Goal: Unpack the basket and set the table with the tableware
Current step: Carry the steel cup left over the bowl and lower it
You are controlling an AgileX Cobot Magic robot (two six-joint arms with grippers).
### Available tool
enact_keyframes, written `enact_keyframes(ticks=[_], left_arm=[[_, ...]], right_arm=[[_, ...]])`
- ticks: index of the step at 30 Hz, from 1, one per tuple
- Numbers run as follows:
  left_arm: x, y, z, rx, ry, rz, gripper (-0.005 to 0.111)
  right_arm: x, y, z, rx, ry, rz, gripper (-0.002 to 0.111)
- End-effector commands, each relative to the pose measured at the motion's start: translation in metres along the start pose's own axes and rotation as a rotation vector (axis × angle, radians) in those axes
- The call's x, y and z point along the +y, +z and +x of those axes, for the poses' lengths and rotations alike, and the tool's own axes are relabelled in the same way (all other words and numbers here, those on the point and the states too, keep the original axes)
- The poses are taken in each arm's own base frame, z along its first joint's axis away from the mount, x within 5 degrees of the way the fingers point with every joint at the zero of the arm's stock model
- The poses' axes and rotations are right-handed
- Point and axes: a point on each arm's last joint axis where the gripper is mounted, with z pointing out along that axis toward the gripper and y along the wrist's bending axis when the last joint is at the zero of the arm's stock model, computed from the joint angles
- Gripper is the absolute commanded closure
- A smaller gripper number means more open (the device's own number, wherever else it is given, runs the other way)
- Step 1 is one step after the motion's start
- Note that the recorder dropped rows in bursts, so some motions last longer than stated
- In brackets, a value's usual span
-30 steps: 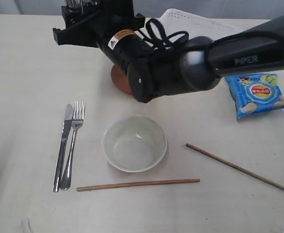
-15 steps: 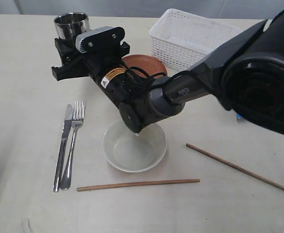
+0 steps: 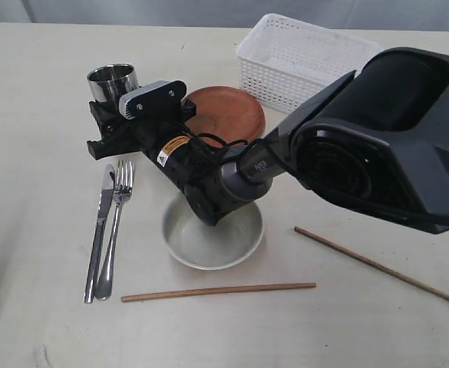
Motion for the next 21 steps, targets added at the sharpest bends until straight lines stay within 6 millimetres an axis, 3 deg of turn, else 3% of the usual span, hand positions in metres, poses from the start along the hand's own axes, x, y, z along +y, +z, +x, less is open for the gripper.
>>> enact_keyframes(ticks=[1,11,14,18,21], left_arm=[[0.0001,0.0,0.0002,-0.005,-0.002,-0.002,0.107],[0.0001,0.0,0.0002,-0.005,-0.002,-0.002,0.107],[0.0001,0.0,0.0002,-0.005,-0.002,-0.002,0.107],[0.0001,0.0,0.0002,-0.005,-0.002,-0.002,0.107],[0.0001,0.0,0.0002,-0.005,-0.002,-0.002,0.107]], right_arm=[[-0.0001,0.0016,-0.0082,-0.069,-0.01,-0.014,0.109],[0.0007,0.0026,-0.0116,-0.037,-0.008,-0.013,0.108],[0.0008,0.0027,-0.0122,-0.039,-0.012,-0.013,0.093],[0.0008,0.0027,-0.0122,-0.039,-0.012,-0.013,0.059],[0.0008,0.0027,-0.0122,-0.039,-0.012,-0.013,0.048]])
